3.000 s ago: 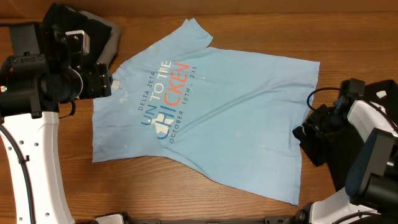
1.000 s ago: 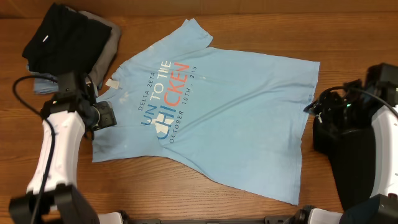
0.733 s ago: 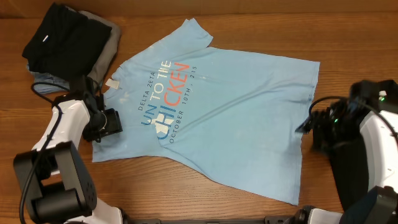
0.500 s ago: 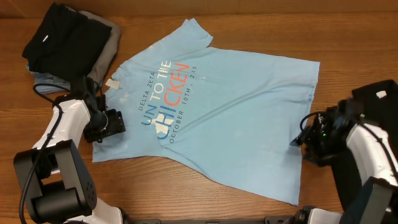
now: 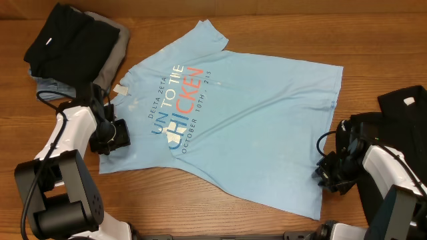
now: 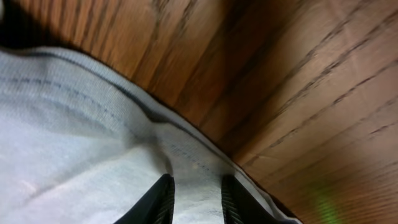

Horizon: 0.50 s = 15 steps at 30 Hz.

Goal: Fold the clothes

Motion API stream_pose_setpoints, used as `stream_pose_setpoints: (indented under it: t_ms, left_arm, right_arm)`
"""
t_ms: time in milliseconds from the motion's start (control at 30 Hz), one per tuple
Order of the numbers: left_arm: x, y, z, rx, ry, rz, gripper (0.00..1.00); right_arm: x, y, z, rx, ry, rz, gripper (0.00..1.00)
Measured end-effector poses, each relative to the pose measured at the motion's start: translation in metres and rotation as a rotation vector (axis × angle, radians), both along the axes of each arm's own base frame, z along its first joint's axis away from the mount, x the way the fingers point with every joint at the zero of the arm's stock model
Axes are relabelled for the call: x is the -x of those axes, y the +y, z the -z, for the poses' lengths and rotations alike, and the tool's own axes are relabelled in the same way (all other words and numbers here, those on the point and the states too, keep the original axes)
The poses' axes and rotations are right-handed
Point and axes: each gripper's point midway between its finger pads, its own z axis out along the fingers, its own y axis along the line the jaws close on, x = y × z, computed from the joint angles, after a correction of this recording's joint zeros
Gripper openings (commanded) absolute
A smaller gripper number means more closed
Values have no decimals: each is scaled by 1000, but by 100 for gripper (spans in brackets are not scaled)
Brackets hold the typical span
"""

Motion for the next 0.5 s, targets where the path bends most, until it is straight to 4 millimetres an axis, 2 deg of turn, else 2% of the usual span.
stream_pose_setpoints:
  t_ms: [100, 200, 333, 500]
  left_arm:
    - [4, 5, 9, -29, -1, -28, 32]
    - [18, 8, 22, -41, 29, -67, 20]
    - [25, 19, 23, -51, 12, -164, 4]
    - [51, 42, 23, -34, 68, -350, 4]
  right_arm:
    - [-2, -1, 0, 2, -8, 7, 37]
    - [-6, 0, -4, -7, -20, -17, 41]
    - [-18, -4, -24, -6, -44, -58, 49]
    - [-48, -12, -59, 21, -154, -97, 56]
